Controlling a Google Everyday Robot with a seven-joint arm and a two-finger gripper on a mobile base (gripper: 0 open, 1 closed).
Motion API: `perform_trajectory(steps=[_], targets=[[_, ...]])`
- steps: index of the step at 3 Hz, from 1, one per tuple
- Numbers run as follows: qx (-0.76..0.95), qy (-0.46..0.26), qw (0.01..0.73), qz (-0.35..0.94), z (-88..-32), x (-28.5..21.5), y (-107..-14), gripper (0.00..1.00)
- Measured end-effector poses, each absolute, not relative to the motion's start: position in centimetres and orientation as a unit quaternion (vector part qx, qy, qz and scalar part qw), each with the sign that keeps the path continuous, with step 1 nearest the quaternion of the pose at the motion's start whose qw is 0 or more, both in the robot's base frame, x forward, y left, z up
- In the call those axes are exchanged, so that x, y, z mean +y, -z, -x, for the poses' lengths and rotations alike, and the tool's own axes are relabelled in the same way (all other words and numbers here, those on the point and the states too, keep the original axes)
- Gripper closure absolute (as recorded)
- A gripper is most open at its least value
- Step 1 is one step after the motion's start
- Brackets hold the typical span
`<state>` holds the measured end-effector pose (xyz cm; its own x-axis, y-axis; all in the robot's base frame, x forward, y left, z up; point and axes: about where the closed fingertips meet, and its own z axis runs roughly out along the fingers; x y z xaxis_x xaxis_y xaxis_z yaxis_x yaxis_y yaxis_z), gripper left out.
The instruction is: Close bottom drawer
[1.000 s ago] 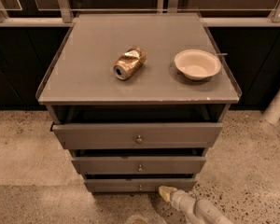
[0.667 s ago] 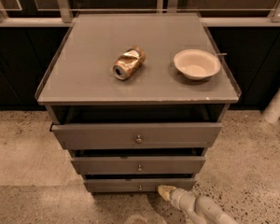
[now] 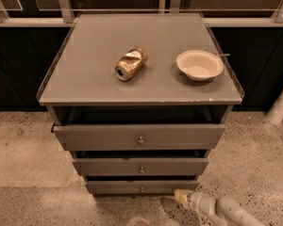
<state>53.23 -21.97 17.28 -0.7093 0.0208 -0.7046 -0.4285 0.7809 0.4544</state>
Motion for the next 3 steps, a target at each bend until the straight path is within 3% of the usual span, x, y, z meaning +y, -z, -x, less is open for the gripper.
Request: perform_trajectory(steps=[3], targets=[[0.877,-0.297,0.356,0.128,-52.14,-22.24,-17.97,0.13]])
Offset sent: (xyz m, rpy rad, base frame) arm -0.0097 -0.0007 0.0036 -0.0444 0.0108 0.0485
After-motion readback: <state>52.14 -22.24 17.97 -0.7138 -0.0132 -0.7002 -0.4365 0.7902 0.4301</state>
